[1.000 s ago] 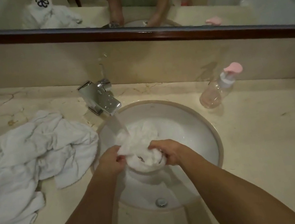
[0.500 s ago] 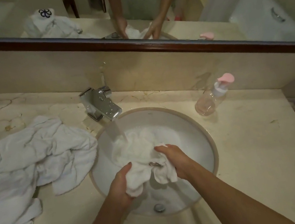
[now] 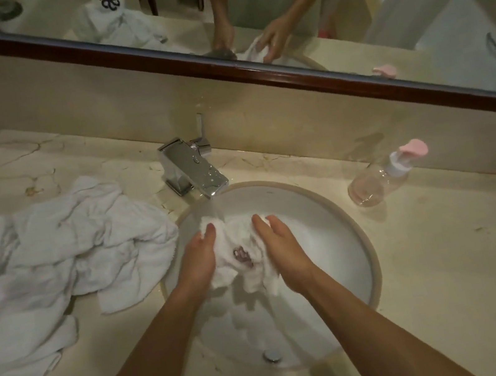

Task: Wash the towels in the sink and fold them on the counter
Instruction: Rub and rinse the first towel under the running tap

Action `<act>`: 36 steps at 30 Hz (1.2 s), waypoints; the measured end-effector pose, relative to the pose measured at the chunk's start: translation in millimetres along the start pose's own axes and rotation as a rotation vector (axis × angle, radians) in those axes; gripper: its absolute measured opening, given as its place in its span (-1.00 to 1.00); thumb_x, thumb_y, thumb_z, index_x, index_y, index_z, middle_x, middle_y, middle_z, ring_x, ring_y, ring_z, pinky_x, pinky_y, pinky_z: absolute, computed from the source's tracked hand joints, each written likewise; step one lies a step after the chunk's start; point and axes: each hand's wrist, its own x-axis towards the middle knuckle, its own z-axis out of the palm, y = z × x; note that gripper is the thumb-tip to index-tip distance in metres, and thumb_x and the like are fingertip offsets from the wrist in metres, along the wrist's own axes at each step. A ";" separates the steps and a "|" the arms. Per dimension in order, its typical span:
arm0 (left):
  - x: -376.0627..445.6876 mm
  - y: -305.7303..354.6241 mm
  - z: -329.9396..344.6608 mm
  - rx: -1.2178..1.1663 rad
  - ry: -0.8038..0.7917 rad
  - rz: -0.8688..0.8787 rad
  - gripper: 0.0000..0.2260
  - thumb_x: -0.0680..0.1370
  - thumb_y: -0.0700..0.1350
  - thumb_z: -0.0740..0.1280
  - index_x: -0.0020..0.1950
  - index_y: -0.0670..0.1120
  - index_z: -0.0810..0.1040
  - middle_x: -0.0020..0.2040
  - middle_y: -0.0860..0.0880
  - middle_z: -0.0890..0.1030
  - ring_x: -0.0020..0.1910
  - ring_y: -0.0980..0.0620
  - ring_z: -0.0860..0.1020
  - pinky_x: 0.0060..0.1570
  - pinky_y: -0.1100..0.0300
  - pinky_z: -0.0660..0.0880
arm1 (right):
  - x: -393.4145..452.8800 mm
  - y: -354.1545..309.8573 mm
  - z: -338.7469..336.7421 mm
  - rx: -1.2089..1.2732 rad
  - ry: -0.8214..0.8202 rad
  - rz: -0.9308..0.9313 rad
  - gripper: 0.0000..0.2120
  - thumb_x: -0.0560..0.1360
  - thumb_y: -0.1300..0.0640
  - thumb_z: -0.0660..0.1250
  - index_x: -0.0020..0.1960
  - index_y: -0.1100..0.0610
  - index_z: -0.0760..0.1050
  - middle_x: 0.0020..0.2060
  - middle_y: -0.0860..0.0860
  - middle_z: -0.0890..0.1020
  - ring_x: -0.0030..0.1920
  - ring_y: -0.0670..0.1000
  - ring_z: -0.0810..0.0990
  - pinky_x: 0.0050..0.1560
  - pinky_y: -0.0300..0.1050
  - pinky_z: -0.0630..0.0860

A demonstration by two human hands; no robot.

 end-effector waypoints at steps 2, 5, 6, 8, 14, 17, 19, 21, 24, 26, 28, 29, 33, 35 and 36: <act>-21.7 2.1 24.8 0.131 -0.010 0.081 -0.60 0.67 0.17 0.08 0.24 -0.05 0.53 0.18 0.03 0.58 0.16 0.01 0.54 0.19 0.13 0.40 | 5.6 8.4 19.2 -0.073 0.089 -0.037 -0.72 0.65 -0.14 0.17 0.07 0.07 0.44 -0.01 -0.03 0.59 0.05 -0.03 0.58 0.17 -0.02 0.50; -49.3 3.5 39.3 0.243 -0.037 0.173 -0.63 0.70 0.08 0.04 0.05 -0.10 0.55 -0.03 -0.02 0.63 0.00 0.03 0.59 0.02 0.20 0.41 | 35.6 3.6 27.7 -0.087 0.355 0.016 -0.71 0.65 -0.08 0.14 -0.02 0.13 0.46 -0.16 -0.03 0.53 -0.04 0.08 0.55 0.13 0.08 0.49; -47.3 8.0 36.6 0.263 -0.041 0.179 -0.64 0.71 0.05 0.03 0.00 -0.10 0.54 -0.08 -0.04 0.62 -0.03 0.01 0.59 0.01 0.19 0.41 | 45.1 3.8 26.9 -0.060 0.344 0.055 -0.71 0.64 -0.04 0.14 -0.04 0.15 0.47 -0.19 -0.02 0.51 -0.07 0.11 0.54 0.08 0.06 0.50; -11.2 11.8 23.5 0.277 0.031 0.094 -0.61 0.72 -0.01 0.01 0.00 -0.17 0.55 -0.05 -0.14 0.63 -0.05 -0.07 0.58 0.02 0.18 0.46 | 49.2 -2.7 36.9 -0.023 0.182 0.033 -0.75 0.61 0.07 0.18 -0.21 0.12 0.44 -0.32 -0.02 0.46 -0.22 0.06 0.49 -0.17 0.00 0.44; 29.5 10.7 23.8 0.193 0.085 -0.003 -0.54 0.72 0.05 -0.02 0.02 -0.15 0.60 -0.04 -0.13 0.64 0.02 -0.11 0.60 0.09 0.12 0.48 | 91.8 -12.8 55.8 -0.360 0.187 -0.060 -0.72 0.57 -0.04 0.12 -0.15 0.10 0.48 -0.19 0.08 0.61 -0.10 0.15 0.58 -0.05 0.04 0.48; 45.0 5.0 20.6 0.112 0.070 -0.089 -0.52 0.71 0.10 -0.02 0.17 -0.15 0.61 0.09 -0.16 0.62 0.14 -0.11 0.58 0.17 0.09 0.44 | 111.7 -4.0 55.1 -0.381 0.093 0.001 -0.74 0.54 0.03 0.22 -0.23 0.14 0.52 -0.25 0.08 0.65 -0.16 0.15 0.62 -0.08 0.13 0.57; 66.3 -2.3 15.3 -0.056 0.060 -0.168 -0.56 0.71 0.07 0.01 0.06 -0.15 0.60 0.13 -0.24 0.62 0.09 -0.16 0.60 0.04 0.08 0.48 | 96.0 -0.7 65.8 -0.524 -0.003 -0.106 -0.73 0.53 -0.03 0.25 -0.22 0.13 0.54 -0.29 0.06 0.64 -0.22 0.11 0.61 -0.14 0.07 0.54; 59.2 -4.9 21.0 -0.102 0.038 -0.136 -0.63 0.70 0.00 0.08 -0.05 -0.16 0.58 0.13 -0.39 0.58 -0.01 -0.22 0.60 -0.04 0.04 0.47 | 91.3 -8.3 65.0 -0.618 0.022 -0.195 -0.71 0.55 -0.01 0.21 -0.14 0.19 0.56 -0.21 0.10 0.63 -0.18 0.11 0.58 -0.15 -0.01 0.49; 38.8 -6.0 39.4 -0.071 -0.024 -0.077 -0.68 0.69 -0.11 0.06 0.08 -0.22 0.57 0.13 -0.30 0.60 0.15 -0.24 0.57 0.21 -0.07 0.46 | 115.9 -20.5 51.2 -0.625 0.083 -0.128 -0.71 0.46 0.04 0.14 -0.26 0.23 0.47 -0.31 0.09 0.53 -0.20 0.08 0.50 -0.23 -0.07 0.32; 51.1 -5.5 30.1 -0.113 -0.002 -0.174 -0.65 0.71 -0.11 0.03 0.24 -0.25 0.53 0.23 -0.27 0.57 0.24 -0.23 0.53 0.24 0.00 0.44 | 113.6 -18.9 56.9 -0.584 0.049 -0.077 -0.72 0.41 0.00 0.25 -0.27 0.23 0.49 -0.31 0.09 0.55 -0.20 0.07 0.53 -0.21 0.03 0.40; 73.5 -12.1 17.2 -0.236 0.021 -0.278 -0.58 0.70 0.01 0.04 0.34 -0.22 0.48 0.29 -0.22 0.55 0.26 -0.20 0.53 0.24 0.01 0.49 | 107.2 -8.2 66.4 -0.668 -0.028 -0.098 -0.73 0.48 -0.04 0.31 -0.29 0.12 0.47 -0.31 0.08 0.58 -0.22 0.08 0.56 -0.15 0.03 0.48; 77.1 -15.9 15.2 -0.278 0.023 -0.293 -0.56 0.70 0.05 0.03 0.34 -0.21 0.49 0.29 -0.19 0.55 0.24 -0.19 0.54 0.25 -0.03 0.50 | 106.4 -2.7 67.7 -0.708 -0.046 -0.112 -0.73 0.55 0.01 0.30 -0.28 0.10 0.46 -0.30 0.06 0.58 -0.22 0.07 0.58 -0.13 0.01 0.48; 37.3 -15.3 34.3 -0.201 -0.034 -0.100 -0.59 0.70 0.07 0.03 0.21 -0.14 0.57 0.13 -0.07 0.64 0.13 -0.09 0.59 0.22 0.05 0.45 | 124.4 -5.4 56.1 -0.480 0.073 -0.022 -0.92 0.36 0.15 0.40 -0.26 0.08 0.50 -0.30 0.07 0.60 -0.19 0.07 0.61 -0.08 0.05 0.55; 31.6 -23.1 36.5 -0.217 -0.062 -0.112 -0.60 0.69 0.11 0.05 0.21 -0.08 0.58 0.15 -0.08 0.64 0.16 -0.08 0.57 0.25 0.06 0.43 | 121.2 -8.7 51.5 -0.285 0.063 0.079 -0.86 0.44 0.06 0.34 -0.17 0.12 0.60 -0.19 0.18 0.68 -0.07 0.24 0.68 0.00 0.13 0.60; 32.3 -24.4 33.9 -0.271 -0.090 -0.175 -0.59 0.67 0.17 0.07 0.21 -0.05 0.58 0.20 -0.10 0.63 0.19 -0.09 0.56 0.28 0.04 0.42 | 115.2 -8.1 47.0 -0.182 0.073 0.183 -0.76 0.52 -0.02 0.31 -0.11 0.13 0.64 -0.14 0.14 0.71 -0.02 0.23 0.70 0.04 0.12 0.61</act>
